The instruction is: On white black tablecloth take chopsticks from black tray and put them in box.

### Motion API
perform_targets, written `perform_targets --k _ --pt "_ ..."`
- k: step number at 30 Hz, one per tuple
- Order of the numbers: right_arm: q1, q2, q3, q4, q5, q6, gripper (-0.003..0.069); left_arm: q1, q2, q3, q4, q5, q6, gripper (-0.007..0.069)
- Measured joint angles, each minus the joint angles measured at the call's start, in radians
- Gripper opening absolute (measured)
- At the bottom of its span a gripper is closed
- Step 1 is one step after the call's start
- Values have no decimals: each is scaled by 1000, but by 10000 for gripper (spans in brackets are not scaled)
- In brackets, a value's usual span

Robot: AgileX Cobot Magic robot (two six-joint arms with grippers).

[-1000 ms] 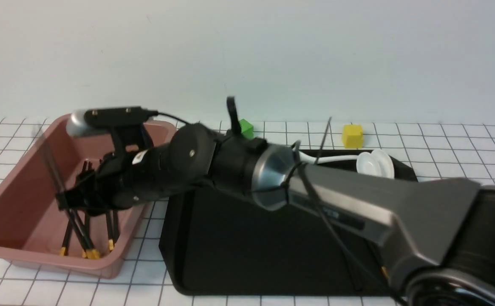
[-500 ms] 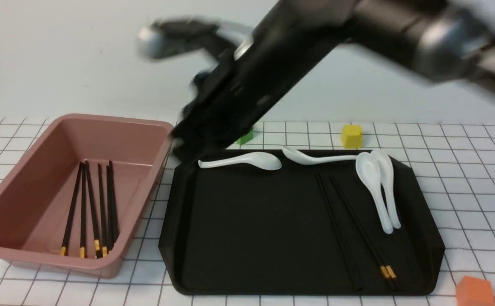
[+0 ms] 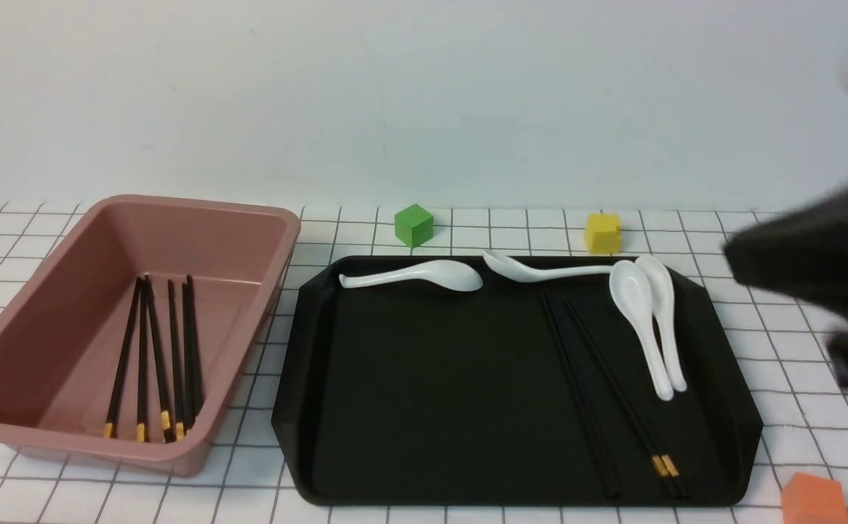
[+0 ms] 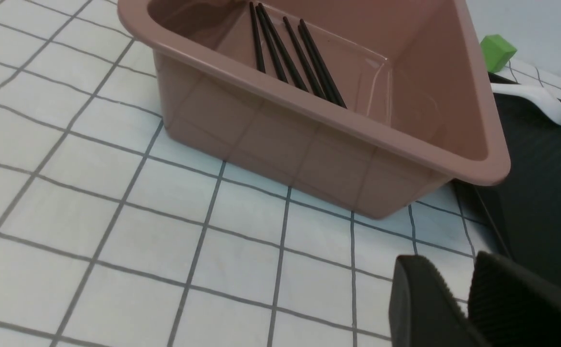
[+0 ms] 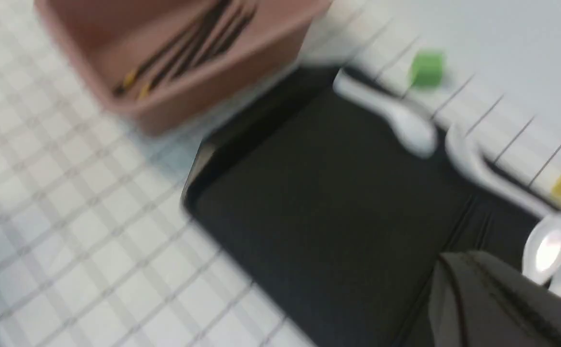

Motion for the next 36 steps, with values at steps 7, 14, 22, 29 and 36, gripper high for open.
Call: perform_targets --k 7,14,22,29,36 --pt "0 -258 427 14 -346 7 -2 0 0 0 0 0 0 183" --pt "0 -265 457 14 -400 7 3 0 0 0 0 0 0 183" --pt "0 -265 457 14 -406 7 9 0 0 0 0 0 0 185" --pt "0 -265 457 17 -409 8 15 0 0 0 0 0 0 187" --pt "0 -265 459 17 -410 13 19 0 0 0 0 0 0 196"
